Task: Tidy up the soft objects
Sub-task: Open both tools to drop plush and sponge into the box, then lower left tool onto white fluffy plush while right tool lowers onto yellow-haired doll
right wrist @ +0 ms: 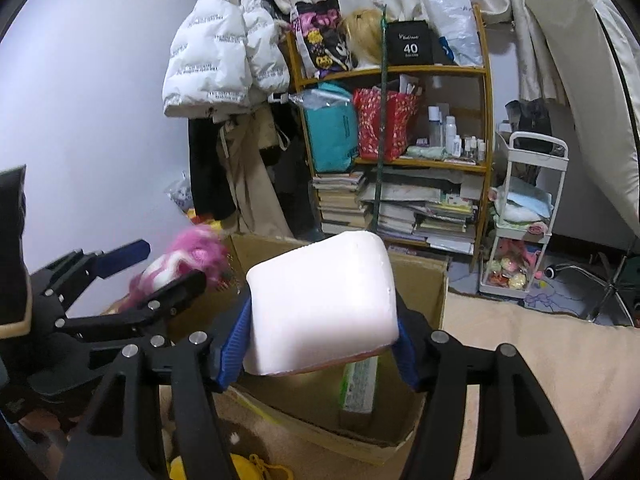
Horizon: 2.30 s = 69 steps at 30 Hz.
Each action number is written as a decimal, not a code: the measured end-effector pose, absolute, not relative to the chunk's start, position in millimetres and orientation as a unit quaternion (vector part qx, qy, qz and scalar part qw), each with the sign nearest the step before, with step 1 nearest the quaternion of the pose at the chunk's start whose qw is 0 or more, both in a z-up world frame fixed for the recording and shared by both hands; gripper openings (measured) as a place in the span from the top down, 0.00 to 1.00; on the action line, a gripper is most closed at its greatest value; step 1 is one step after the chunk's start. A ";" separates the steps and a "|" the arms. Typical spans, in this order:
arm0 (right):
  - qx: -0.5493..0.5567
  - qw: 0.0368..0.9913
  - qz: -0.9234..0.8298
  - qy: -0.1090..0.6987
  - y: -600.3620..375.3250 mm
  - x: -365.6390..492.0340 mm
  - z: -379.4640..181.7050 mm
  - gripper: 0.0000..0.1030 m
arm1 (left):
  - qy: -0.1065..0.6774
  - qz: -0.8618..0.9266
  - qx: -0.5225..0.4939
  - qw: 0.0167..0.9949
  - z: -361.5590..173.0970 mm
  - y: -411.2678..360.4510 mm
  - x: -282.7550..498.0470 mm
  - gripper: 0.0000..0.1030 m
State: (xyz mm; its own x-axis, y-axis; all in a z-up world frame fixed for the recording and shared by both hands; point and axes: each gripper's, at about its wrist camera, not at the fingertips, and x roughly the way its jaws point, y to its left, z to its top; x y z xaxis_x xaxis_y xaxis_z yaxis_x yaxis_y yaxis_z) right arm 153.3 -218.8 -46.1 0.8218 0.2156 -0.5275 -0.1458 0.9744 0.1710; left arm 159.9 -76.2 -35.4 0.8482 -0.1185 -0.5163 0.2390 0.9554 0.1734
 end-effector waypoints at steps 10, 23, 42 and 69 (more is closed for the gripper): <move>0.093 0.946 0.077 0.301 -232.7 151.7 -53.2 0.28 | 0.277 -0.080 0.114 0.951 -37.1 -67.7 156.1 0.11; 0.106 0.950 0.067 0.286 -234.6 135.8 -38.8 0.06 | 0.289 -0.056 0.108 0.949 -25.9 -47.3 139.8 0.04; 0.096 0.952 0.057 0.286 -223.0 81.2 -13.5 0.05 | 0.334 -0.043 0.097 0.937 -10.2 -19.4 94.9 0.04; 0.079 0.931 0.048 0.354 -210.2 37.7 -37.8 0.05 | 0.420 -0.036 0.083 0.903 -26.6 -2.1 70.8 0.04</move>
